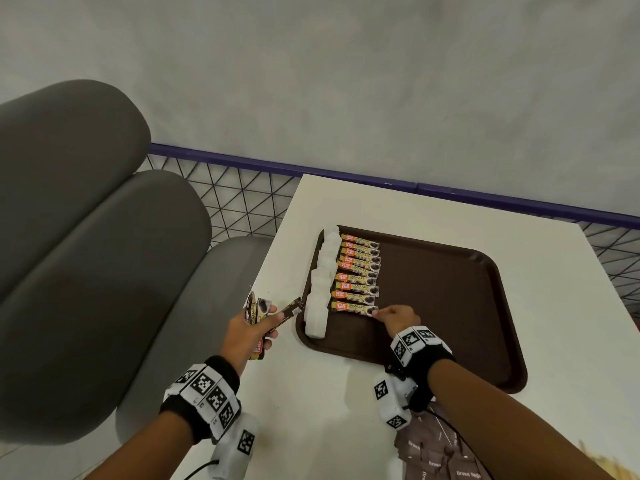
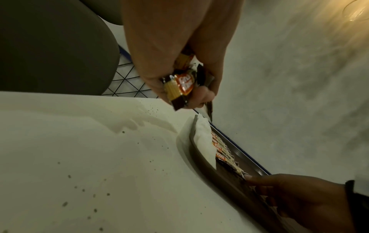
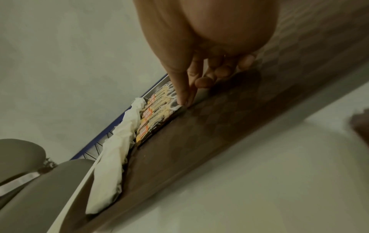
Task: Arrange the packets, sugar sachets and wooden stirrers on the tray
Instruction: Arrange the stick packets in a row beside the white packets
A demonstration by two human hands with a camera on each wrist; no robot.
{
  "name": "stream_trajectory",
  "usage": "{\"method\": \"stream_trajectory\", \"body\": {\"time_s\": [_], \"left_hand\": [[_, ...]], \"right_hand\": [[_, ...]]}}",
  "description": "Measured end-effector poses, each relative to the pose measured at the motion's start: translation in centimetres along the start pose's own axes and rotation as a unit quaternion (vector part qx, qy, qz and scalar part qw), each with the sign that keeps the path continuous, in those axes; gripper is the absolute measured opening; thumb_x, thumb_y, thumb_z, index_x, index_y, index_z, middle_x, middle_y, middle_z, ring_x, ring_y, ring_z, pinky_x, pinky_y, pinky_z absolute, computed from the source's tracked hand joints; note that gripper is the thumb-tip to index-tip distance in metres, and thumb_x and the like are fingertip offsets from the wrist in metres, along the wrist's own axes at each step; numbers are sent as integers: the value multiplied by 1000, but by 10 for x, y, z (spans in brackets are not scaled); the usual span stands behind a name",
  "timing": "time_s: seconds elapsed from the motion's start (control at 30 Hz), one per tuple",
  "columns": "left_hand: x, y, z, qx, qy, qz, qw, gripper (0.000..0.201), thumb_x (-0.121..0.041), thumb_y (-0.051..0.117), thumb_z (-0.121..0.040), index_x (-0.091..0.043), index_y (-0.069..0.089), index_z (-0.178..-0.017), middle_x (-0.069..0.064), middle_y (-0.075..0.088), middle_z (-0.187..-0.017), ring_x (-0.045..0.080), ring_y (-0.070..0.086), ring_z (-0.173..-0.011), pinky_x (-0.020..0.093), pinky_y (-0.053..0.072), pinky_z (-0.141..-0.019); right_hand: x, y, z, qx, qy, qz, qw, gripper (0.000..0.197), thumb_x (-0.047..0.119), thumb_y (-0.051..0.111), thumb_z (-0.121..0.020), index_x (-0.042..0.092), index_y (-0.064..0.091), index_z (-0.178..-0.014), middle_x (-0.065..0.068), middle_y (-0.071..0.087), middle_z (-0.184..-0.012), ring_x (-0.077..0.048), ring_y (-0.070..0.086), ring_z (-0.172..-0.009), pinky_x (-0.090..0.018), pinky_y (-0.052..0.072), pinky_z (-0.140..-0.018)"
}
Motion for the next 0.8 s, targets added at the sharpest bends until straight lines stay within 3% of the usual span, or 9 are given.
{"method": "stream_trajectory", "body": {"time_s": [0.1,0.2,0.4,0.6,0.7,0.8], "left_hand": [[2,2,0,-4,-3,1,1000,14,-7,71,-80,-9,59,-87,4,58,-66,9,52,-45,20,40,-41],[0,7,2,6,0,4,1000,14,-7,71,-80,-9,59,-86,4,57,-66,8,51,-44,20,40,-41],[0,10,3,22,-11,-1,1000,14,-4,71,-79,-7,65,-92,6,63,-76,15,54,-62,22,42,-44],[-3,14,7,33,-10,-24,999,18,-4,68,-81,-5,68,-99,5,62,-77,14,52,-65,20,40,-44],[-7,19,10,39,6,-47,998,15,-7,70,-81,-8,68,-96,2,62,-75,13,51,-64,19,39,-44],[-9,25,13,48,13,-66,997,15,-9,71,-80,-9,68,-95,3,60,-75,13,48,-64,21,37,-45]], "right_hand": [[15,-5,17,-3,-3,9,1000,15,43,68,-77,29,70,-73,-12,63,-112,-33,51,-111,-44,39,-102],[18,-8,22,-14,-1,26,1000,23,40,64,-82,20,71,-90,-12,61,-113,-32,49,-114,-43,36,-104],[17,-12,27,-27,-6,18,999,24,36,67,-80,27,50,-66,-9,61,-112,-29,46,-115,-42,33,-104],[19,-24,39,-52,-35,-1,998,16,32,64,-83,23,51,-81,-6,60,-111,-29,46,-115,-39,33,-103],[28,-22,48,-49,-110,-10,993,8,29,60,-86,24,55,-83,-1,63,-103,-24,50,-111,-37,35,-98],[45,-7,66,37,-213,-83,973,5,24,59,-88,19,60,-86,-1,62,-97,-18,56,-97,-29,43,-89]]}}
Point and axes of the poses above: each hand's wrist, its own z-axis away from the middle knuckle, its own y-axis out of the palm, x = y × z, the point moved 7 cm from there along -z, towards the middle knuckle
